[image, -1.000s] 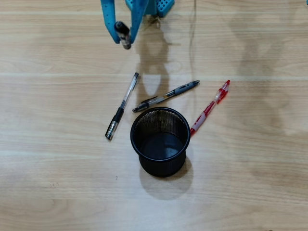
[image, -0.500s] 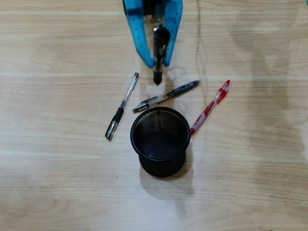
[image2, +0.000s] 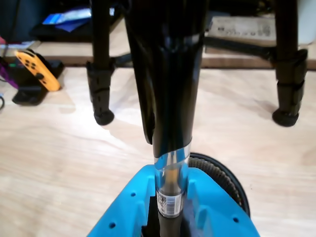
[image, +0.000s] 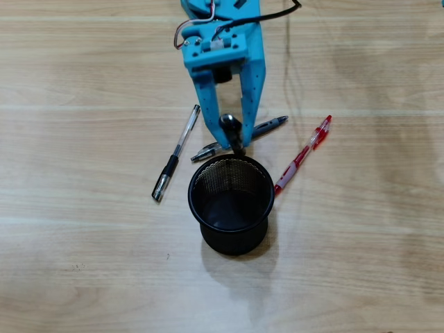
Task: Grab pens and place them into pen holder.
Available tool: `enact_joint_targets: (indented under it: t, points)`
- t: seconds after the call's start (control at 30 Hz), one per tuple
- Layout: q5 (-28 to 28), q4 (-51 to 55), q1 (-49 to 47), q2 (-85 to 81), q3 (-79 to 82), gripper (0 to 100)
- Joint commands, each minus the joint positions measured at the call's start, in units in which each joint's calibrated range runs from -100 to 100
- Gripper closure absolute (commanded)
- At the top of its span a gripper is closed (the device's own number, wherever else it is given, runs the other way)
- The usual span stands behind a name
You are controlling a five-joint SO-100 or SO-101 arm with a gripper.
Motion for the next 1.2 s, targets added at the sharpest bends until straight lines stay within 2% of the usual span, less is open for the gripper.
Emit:
enact_joint_targets:
  t: [0.0, 0.23, 0.37, 0.87, 1.03, 1.17]
  points:
    - [-1.8, -13.7, 0.2, 0.6, 7.0, 98]
    - [-3.3, -43.0, 1.4, 3.6, 21.0, 98]
    - [-3.1, -51.0, 2.2, 5.2, 23.4, 98]
    - [-3.1, -52.4, 2.6, 6.9, 28.9, 97]
    - [-3.1, -51.7, 2.7, 6.9, 29.0, 87]
    - [-3.0, -51.7, 2.6, 6.7, 28.9, 87]
